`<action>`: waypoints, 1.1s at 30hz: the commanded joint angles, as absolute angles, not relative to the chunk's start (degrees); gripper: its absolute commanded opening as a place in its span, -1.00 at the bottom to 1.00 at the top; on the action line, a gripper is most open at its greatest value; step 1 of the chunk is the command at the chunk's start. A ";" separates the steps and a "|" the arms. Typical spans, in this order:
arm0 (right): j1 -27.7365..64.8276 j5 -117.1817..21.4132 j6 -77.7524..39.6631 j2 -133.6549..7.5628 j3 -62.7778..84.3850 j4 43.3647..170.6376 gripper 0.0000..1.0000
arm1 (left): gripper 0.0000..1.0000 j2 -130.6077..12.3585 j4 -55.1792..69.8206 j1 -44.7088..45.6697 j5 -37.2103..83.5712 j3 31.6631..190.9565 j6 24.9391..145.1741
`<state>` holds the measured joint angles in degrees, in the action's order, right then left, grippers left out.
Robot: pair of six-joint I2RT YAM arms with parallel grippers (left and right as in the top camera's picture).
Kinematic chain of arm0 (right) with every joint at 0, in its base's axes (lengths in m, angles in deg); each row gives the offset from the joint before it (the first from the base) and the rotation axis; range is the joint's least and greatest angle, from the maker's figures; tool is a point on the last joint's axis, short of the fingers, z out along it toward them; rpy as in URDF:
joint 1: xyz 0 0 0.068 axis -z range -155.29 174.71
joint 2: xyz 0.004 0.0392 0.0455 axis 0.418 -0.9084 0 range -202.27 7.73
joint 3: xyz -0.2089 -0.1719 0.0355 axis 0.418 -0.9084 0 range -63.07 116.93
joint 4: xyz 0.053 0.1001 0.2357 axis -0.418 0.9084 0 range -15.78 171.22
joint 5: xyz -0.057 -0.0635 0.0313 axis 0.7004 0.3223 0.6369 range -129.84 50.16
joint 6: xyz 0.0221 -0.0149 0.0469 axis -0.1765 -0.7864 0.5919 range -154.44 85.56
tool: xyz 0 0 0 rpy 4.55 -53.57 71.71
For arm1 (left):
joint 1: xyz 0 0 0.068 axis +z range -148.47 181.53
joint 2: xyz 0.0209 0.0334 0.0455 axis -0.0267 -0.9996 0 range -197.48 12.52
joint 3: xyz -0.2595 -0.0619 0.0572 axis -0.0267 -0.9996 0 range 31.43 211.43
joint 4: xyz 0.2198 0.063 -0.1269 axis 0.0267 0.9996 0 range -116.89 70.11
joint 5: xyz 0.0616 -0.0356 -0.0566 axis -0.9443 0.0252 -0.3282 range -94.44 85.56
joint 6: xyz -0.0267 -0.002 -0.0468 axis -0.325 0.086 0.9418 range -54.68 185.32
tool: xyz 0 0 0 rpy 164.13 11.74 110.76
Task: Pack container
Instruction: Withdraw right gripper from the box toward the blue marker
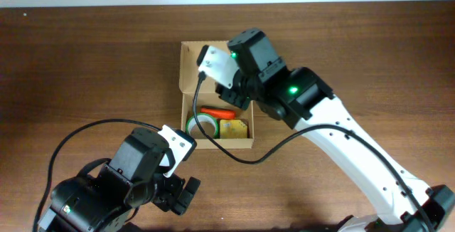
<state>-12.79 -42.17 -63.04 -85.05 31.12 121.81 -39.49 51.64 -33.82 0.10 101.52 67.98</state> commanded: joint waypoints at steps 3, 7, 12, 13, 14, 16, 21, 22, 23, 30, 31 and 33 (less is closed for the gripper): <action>-6.56 -42.65 -49.78 -84.04 31.75 123.06 -0.17 | 0.99 -39.25 51.64 -33.93 0.73 102.41 68.35; 0.11 -45.47 -47.02 -84.21 31.75 124.54 -0.15 | 0.99 -39.25 51.64 -33.93 0.73 102.41 68.35; 6.84 -49.62 -47.00 -85.37 30.46 124.91 -0.07 | 0.99 -39.25 51.64 -33.93 0.73 102.41 68.35; 7.78 -50.23 -47.02 -85.74 30.00 124.78 -0.07 | 0.99 -39.25 51.64 -33.93 0.73 102.41 68.35; 8.59 -50.26 -47.02 -86.40 29.55 124.72 -0.07 | 0.99 -39.25 51.64 -33.93 0.73 102.41 68.35; 9.66 -50.26 -47.02 -87.76 28.85 124.59 -0.07 | 0.99 -39.25 51.64 -33.93 0.73 102.41 68.35; 10.49 -51.89 -47.02 -92.72 26.81 122.95 -0.07 | 0.99 -39.25 51.64 -33.93 0.73 102.41 68.35; 10.49 -52.14 -47.02 -93.72 26.46 122.36 -0.07 | 0.99 -39.25 51.64 -33.93 0.73 102.41 68.35; 10.49 -52.27 -47.02 -94.75 26.14 121.81 -0.07 | 0.99 -39.25 51.64 -33.93 0.73 102.41 68.35; 10.49 -52.40 -47.02 -101.37 25.74 118.88 -0.07 | 0.99 -39.25 51.64 -33.93 0.73 102.41 68.35; 10.49 -52.59 -47.02 -101.96 25.74 118.51 -0.06 | 0.99 -39.25 51.64 -33.93 0.73 102.41 68.35; 10.49 -53.58 -47.02 -103.47 25.74 117.72 -0.07 | 0.99 -39.25 51.64 -33.93 0.73 102.41 68.35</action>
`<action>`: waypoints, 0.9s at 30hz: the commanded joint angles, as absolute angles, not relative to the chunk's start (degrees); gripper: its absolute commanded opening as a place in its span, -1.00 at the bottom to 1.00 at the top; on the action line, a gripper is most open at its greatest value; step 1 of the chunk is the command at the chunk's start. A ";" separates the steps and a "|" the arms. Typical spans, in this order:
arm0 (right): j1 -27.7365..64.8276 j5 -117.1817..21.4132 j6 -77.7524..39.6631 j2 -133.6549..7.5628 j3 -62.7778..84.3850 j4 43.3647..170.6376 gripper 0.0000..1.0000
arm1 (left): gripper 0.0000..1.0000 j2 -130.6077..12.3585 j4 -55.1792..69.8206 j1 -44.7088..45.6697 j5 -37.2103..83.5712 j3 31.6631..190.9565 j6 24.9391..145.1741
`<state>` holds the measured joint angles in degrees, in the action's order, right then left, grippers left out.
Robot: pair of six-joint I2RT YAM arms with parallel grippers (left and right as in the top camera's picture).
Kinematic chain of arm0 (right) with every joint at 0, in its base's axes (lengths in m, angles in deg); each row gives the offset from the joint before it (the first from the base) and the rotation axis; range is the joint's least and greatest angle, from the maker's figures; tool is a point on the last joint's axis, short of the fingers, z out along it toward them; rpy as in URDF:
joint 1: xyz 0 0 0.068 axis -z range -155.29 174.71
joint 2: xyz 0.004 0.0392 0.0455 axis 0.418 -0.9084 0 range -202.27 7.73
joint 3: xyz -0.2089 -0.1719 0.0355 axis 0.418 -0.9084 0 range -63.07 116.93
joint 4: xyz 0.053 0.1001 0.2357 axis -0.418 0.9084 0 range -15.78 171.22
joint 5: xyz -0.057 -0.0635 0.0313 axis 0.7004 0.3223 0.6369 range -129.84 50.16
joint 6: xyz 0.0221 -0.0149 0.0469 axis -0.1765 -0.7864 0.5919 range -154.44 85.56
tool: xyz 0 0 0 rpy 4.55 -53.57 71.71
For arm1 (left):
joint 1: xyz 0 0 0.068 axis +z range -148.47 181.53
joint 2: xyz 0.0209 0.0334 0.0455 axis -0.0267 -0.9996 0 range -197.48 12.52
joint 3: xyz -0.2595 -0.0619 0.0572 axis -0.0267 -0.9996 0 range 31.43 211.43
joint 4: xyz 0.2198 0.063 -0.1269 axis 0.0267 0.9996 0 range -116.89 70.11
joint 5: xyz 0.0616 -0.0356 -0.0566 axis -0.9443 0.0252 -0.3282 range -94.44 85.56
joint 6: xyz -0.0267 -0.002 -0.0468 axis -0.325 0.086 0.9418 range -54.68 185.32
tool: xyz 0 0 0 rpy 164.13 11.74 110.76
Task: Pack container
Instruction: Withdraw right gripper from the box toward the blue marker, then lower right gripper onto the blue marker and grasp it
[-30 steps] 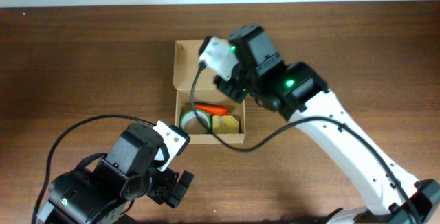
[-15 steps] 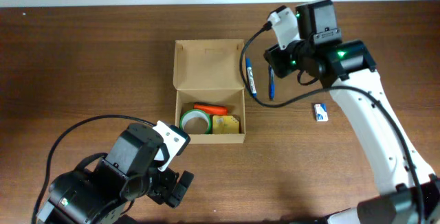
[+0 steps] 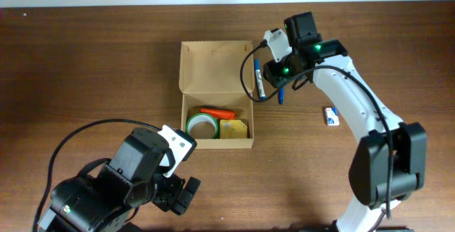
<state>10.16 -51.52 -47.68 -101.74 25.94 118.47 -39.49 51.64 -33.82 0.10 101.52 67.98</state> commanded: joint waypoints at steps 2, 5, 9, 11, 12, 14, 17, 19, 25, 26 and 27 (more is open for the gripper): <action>10.49 -55.35 -47.02 -104.98 25.74 116.89 -0.07 | 0.99 -39.25 51.64 -33.93 0.73 102.41 68.35; 10.56 -58.04 -46.85 -107.23 25.72 115.62 -0.09 | 0.99 -39.25 51.64 -33.93 0.73 102.41 68.35; 10.56 -58.34 -43.11 -109.24 25.72 113.29 -0.09 | 0.99 -39.25 51.64 -33.93 0.73 102.41 68.35; 10.56 -58.34 -42.21 -109.92 25.72 112.43 -0.09 | 0.99 -39.25 51.64 -33.93 0.73 102.41 68.35; 10.56 -58.30 -41.99 -110.49 25.68 112.02 -0.08 | 0.99 -39.25 51.64 -33.93 0.73 102.41 68.35; 10.56 -58.30 -40.92 -111.12 25.63 111.19 -0.09 | 0.99 -39.25 51.64 -33.93 0.73 102.41 68.35; 10.56 -58.34 -39.57 -111.97 25.63 109.85 -0.08 | 0.99 -39.25 51.64 -33.93 0.73 102.41 68.35; 10.56 -58.93 -39.46 -112.41 25.63 108.98 -0.08 | 0.99 -39.25 51.64 -33.93 0.73 102.41 68.35; 10.56 -61.16 -39.44 -114.44 25.63 107.80 -0.08 | 0.99 -39.25 51.64 -33.93 0.73 102.41 68.35; 10.53 -61.84 -39.48 -114.70 25.61 107.78 -0.08 | 0.99 -39.25 51.64 -33.93 0.73 102.41 68.35; 10.53 -62.23 -39.46 -115.43 25.61 107.62 -0.09 | 0.99 -39.25 51.64 -33.93 0.73 102.41 68.35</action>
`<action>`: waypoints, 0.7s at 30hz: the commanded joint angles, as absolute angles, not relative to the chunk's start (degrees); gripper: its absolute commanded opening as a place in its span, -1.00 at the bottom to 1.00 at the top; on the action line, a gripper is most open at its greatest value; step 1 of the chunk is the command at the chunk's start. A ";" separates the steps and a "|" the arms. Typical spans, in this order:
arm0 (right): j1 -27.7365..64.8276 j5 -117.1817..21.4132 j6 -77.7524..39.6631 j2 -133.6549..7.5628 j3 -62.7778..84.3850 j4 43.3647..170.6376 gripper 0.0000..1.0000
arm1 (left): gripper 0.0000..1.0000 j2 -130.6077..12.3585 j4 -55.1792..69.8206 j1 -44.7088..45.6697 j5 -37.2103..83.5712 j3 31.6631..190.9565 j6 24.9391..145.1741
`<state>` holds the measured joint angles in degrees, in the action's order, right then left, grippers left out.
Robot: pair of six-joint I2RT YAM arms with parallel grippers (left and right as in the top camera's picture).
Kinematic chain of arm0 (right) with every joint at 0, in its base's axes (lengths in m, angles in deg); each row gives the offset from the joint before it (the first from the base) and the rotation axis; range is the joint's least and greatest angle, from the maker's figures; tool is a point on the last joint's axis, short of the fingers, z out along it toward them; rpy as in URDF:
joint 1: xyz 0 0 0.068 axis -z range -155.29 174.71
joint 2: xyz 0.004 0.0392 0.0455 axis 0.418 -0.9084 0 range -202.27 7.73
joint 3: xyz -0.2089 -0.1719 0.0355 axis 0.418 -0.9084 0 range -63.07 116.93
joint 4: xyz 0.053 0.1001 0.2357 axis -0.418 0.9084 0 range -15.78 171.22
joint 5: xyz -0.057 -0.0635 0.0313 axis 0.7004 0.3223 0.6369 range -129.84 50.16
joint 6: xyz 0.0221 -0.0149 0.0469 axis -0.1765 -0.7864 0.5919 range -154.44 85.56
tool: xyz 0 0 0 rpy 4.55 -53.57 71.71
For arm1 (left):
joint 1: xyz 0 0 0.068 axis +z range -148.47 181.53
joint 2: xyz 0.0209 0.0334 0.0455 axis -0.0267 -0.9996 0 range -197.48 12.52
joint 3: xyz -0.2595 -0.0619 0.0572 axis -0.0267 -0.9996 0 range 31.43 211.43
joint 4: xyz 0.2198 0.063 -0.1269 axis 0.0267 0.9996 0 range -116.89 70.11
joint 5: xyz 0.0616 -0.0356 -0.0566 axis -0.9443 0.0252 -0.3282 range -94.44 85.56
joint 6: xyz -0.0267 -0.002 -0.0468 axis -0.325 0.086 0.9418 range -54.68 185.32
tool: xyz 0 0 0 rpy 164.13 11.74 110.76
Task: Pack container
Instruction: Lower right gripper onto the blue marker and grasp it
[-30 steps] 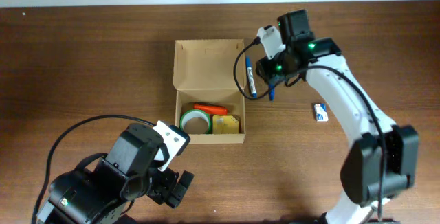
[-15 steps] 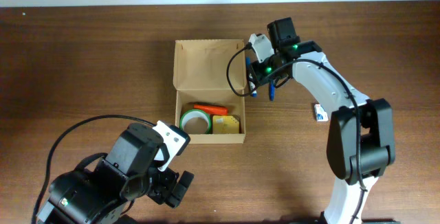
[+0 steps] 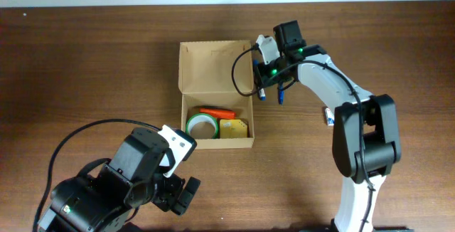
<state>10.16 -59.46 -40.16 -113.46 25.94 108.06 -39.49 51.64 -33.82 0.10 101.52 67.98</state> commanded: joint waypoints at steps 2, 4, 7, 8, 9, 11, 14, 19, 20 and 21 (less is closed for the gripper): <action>10.53 -62.78 -39.46 -115.93 25.61 107.32 -0.09 | 0.99 -39.25 51.64 -33.93 0.73 102.41 68.35; 10.56 -62.60 -39.48 -116.15 25.61 106.88 -0.09 | 0.99 -39.25 51.64 -33.93 0.73 102.41 68.35; 10.53 -59.96 -39.48 -116.21 25.61 106.66 -0.09 | 0.99 -39.25 51.64 -33.93 0.73 102.41 68.35; 10.53 -59.74 -39.48 -116.21 25.61 106.53 -0.09 | 0.99 -39.25 51.64 -33.93 0.73 102.41 68.35; 10.56 -59.76 -39.48 -116.21 25.61 106.44 -0.08 | 0.99 -39.25 51.64 -33.93 0.73 102.41 68.35; 10.53 -60.03 -39.48 -116.30 25.61 106.29 -0.09 | 0.99 -39.25 51.64 -33.93 0.73 102.41 68.35; 10.53 -61.86 -39.50 -116.41 25.61 106.29 -0.09 | 0.99 -39.25 51.64 -33.93 0.73 102.41 68.35; 10.53 -63.46 -39.48 -116.41 25.59 106.27 -0.09 | 0.99 -39.25 51.64 -33.93 0.73 102.41 68.35; 10.53 -63.46 -39.48 -116.43 25.59 106.29 -0.09 | 0.99 -39.25 51.64 -33.93 0.73 102.41 68.35; 10.51 -63.48 -39.46 -116.48 25.57 106.31 -0.09 | 0.99 -39.25 51.64 -33.93 0.73 102.41 68.35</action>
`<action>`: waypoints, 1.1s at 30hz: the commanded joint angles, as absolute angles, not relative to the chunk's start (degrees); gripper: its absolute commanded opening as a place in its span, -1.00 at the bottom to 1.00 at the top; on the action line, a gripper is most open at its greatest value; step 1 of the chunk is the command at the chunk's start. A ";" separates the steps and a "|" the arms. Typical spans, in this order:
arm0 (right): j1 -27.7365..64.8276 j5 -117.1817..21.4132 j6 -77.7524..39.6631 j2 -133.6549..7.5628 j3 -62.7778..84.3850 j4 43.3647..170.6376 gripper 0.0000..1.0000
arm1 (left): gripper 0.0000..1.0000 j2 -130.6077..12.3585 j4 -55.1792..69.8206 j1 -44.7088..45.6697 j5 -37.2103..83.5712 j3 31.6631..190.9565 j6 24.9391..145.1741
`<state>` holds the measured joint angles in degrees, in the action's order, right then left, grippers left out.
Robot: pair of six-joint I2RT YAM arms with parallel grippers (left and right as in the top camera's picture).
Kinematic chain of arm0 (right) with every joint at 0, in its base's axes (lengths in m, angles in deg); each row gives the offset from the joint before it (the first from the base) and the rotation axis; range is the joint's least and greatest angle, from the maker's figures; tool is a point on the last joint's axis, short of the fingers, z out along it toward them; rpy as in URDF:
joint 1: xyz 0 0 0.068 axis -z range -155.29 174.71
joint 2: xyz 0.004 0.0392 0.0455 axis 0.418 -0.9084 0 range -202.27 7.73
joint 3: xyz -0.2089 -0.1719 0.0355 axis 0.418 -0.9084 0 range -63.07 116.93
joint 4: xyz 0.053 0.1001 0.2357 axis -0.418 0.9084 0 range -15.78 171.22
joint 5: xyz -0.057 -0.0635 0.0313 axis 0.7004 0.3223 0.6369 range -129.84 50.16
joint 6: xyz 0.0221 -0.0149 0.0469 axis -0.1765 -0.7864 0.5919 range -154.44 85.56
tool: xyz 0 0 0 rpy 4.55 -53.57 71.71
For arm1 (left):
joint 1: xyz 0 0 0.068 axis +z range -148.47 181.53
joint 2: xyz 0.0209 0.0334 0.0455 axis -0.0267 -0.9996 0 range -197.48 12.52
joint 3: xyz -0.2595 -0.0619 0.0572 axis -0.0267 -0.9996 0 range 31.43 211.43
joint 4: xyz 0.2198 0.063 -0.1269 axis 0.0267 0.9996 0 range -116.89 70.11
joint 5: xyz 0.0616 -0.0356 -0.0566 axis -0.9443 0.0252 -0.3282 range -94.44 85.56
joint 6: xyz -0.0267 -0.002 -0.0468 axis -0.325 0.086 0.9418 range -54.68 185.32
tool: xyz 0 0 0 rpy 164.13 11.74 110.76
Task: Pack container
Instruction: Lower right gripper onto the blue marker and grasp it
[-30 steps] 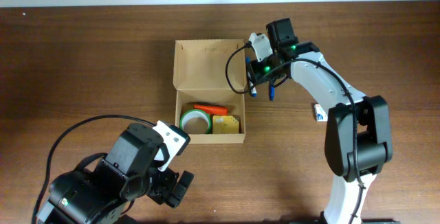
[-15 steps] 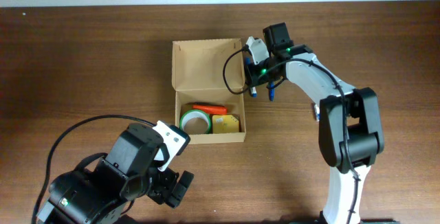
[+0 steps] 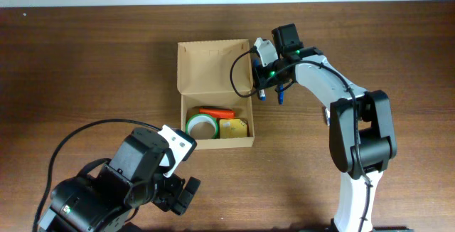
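An open cardboard box [image 3: 213,67] stands mid-table with its lid folded back. Inside lie an orange carrot [image 3: 217,111], a green tape roll [image 3: 201,125] and a yellow item [image 3: 233,128]. Just right of the box wall lie a white marker with a blue tip [image 3: 259,88] and a blue marker [image 3: 281,94]. My right gripper [image 3: 269,81] is down over these markers; the wrist hides its fingers. My left gripper [image 3: 183,195] rests at the front left, away from the box, with nothing seen in it.
A small white eraser [image 3: 326,116] lies right of the markers, mostly hidden behind the right forearm. A black cable loops from the left arm across the front of the table. The left arm's bulk fills the front left corner.
The right wrist has shifted very slightly over the markers, and the box sits a little further left. The forearm now covers more of the eraser. The left arm is unchanged.
My right gripper was first over the box, above the carrot. Then it was right of the box above the two markers. It then stood close to the box's right wall over the markers, and remains there now. The left arm stayed still throughout.
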<state>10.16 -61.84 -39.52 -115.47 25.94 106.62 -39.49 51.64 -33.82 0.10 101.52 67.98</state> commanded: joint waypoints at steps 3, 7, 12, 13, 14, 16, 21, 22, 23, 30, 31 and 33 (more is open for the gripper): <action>10.47 -63.89 -39.39 -117.33 25.57 106.29 -0.08 | 0.99 -39.25 51.64 -33.93 0.73 102.41 68.35; 10.49 -63.87 -38.41 -118.95 25.57 106.33 -0.08 | 0.99 -39.25 51.64 -33.93 0.73 102.41 68.35; 10.56 -62.01 -38.41 -118.99 25.59 106.14 -0.08 | 0.99 -39.25 51.64 -33.93 0.73 102.41 68.35; 10.62 -61.47 -38.41 -118.99 25.59 106.33 -0.09 | 0.99 -39.25 51.64 -33.93 0.73 102.41 68.35; 10.67 -60.90 -38.41 -118.99 25.59 106.66 -0.09 | 0.99 -39.25 51.64 -33.93 0.73 102.41 68.35; 10.67 -60.22 -38.41 -118.97 25.59 107.43 -0.09 | 0.99 -39.25 51.64 -33.93 0.73 102.41 68.35; 10.64 -60.40 -38.43 -117.83 25.76 109.35 -0.09 | 0.99 -39.25 51.64 -33.93 0.73 102.41 68.35; 10.67 -60.38 -38.43 -117.17 25.76 109.44 -0.09 | 0.99 -39.25 51.64 -33.93 0.73 102.41 68.35; 10.67 -60.38 -38.43 -116.34 25.76 109.50 -0.09 | 0.99 -39.25 51.64 -33.93 0.73 102.41 68.35; 11.06 -60.16 -38.43 -111.25 25.76 109.55 -0.08 | 0.99 -39.25 51.64 -33.93 0.73 102.41 68.35; 11.26 -60.16 -38.41 -110.75 25.76 109.79 -0.08 | 0.99 -39.25 51.66 -33.93 0.73 102.41 68.35; 11.43 -60.16 -38.41 -109.92 25.76 110.27 -0.08 | 0.99 -39.25 51.64 -33.93 0.73 102.41 68.35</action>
<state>10.56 -60.70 -38.69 -113.46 25.92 109.92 -39.49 51.64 -33.82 0.10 101.52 67.98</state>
